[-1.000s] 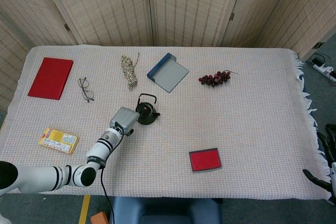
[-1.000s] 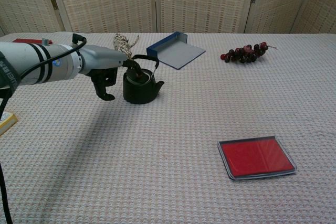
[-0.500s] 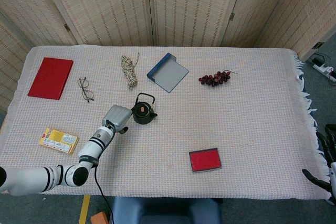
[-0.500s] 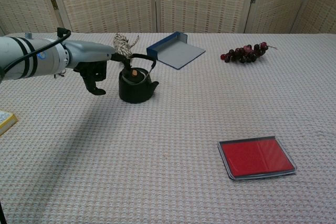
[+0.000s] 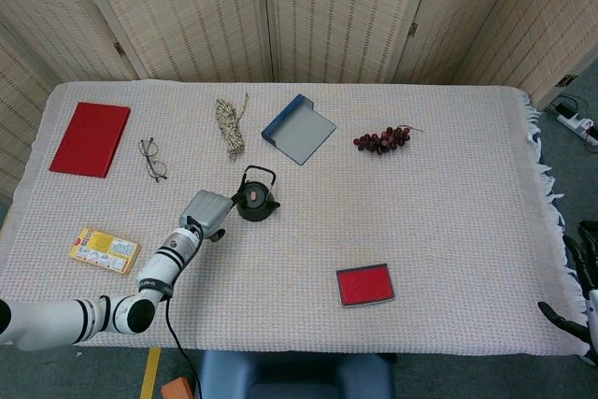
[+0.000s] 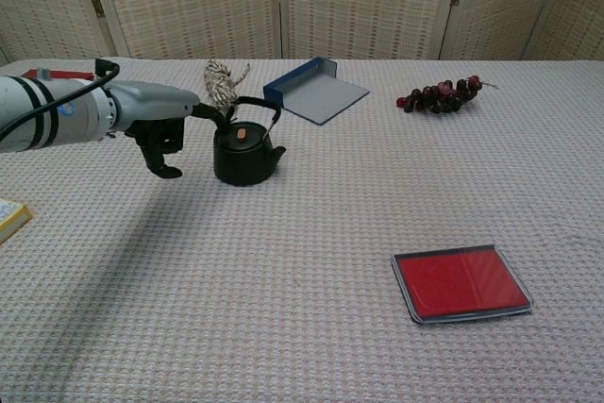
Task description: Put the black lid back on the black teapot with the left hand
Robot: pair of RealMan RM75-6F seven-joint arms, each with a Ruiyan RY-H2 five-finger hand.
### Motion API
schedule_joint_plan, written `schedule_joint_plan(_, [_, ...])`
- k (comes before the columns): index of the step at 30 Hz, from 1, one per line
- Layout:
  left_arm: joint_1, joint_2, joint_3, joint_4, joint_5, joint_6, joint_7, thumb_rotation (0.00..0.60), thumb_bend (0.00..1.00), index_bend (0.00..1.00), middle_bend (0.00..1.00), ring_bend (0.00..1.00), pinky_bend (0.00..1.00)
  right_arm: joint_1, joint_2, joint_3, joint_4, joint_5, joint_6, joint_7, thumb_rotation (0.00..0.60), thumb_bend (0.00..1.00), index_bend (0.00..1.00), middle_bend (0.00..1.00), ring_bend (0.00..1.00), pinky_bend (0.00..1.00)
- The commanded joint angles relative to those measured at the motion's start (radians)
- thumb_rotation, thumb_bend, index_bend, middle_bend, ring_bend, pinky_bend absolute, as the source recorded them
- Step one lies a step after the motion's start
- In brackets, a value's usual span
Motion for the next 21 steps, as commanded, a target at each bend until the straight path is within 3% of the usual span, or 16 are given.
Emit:
schedule_joint_plan(1, [0.019, 0.023, -0.026, -0.028, 0.019, 0.024, -0.041, 0.6, 0.32, 0.14, 0.94, 0.94, 0.87, -0.001, 0.005, 0.001, -0.001, 0.002, 0.0, 0.0, 0.6, 0.08, 0.0, 0.03, 0.15, 0.0])
schedule_joint_plan(4, [0.068, 0.074, -0.06, -0.085, 0.073, 0.077, -0.129, 0.6, 0.32, 0.15, 0.87, 0.87, 0.87, 0.001, 0.019, 0.002, -0.003, 0.006, -0.007, -0.005, 0.6, 0.08, 0.0, 0.03, 0.15, 0.0])
schedule_joint_plan(7, [0.137, 0.144, -0.084, -0.15, 0.132, 0.139, -0.226, 0.6, 0.32, 0.15, 0.69, 0.71, 0.82, 0.009, 0.039, 0.002, -0.012, 0.015, -0.028, 0.001, 0.6, 0.08, 0.0, 0.04, 0.15, 0.0])
schedule_joint_plan(9, [0.179, 0.186, -0.082, -0.179, 0.17, 0.184, -0.257, 0.6, 0.32, 0.16, 0.55, 0.59, 0.69, 0.016, 0.051, 0.001, -0.017, 0.019, -0.047, 0.016, 0.6, 0.08, 0.0, 0.04, 0.15, 0.0])
schedule_joint_plan(12, [0.255, 0.242, -0.076, -0.21, 0.211, 0.279, -0.296, 0.6, 0.32, 0.16, 0.43, 0.46, 0.52, 0.032, 0.066, -0.001, -0.02, 0.025, -0.082, 0.044, 0.6, 0.08, 0.0, 0.04, 0.14, 0.0])
schedule_joint_plan(16, [0.368, 0.275, -0.051, -0.204, 0.264, 0.435, -0.316, 0.6, 0.32, 0.18, 0.33, 0.34, 0.35, 0.066, 0.099, -0.01, -0.025, 0.027, -0.154, 0.146, 0.6, 0.08, 0.0, 0.03, 0.07, 0.0])
schedule_joint_plan(21, [0.527, 0.301, 0.035, -0.194, 0.383, 0.616, -0.311, 0.6, 0.32, 0.17, 0.24, 0.24, 0.27, 0.098, 0.087, -0.003, 0.001, -0.001, -0.166, 0.154, 0.6, 0.08, 0.0, 0.03, 0.07, 0.0])
